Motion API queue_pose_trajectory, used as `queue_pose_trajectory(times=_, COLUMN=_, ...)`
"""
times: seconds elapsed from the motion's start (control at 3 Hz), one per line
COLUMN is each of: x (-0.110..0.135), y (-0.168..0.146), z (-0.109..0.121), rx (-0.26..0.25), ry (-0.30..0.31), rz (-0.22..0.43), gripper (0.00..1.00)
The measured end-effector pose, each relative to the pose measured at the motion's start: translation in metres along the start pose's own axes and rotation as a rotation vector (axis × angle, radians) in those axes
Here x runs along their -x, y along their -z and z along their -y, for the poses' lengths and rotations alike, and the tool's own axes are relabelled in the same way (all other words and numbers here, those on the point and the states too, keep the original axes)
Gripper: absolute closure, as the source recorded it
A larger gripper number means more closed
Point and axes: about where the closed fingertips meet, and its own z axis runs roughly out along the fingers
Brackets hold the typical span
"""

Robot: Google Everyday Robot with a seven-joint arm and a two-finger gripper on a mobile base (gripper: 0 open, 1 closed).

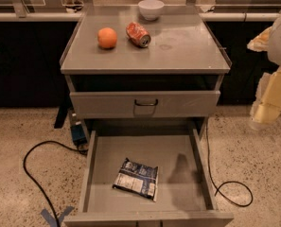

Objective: Pick blue chip bag from middle drawer and place on counter

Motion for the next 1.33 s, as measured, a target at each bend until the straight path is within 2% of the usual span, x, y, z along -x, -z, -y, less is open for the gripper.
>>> queue_pose_trajectory(times=0.33, x=0.0, y=0.0, z=0.0, rx=0.0, ry=0.0, rz=0.0, gripper=0.0)
queue_pose_trajectory(times=0.67, x=0.005, y=-0.02, z=-0.004, rx=0.007, ry=0.01, rz=0.015, gripper=0.0)
queue_pose_trajectory(times=1.33, x=0.011, y=-0.106, z=-0.02, rx=0.021, ry=0.025, rz=0.075, gripper=0.0)
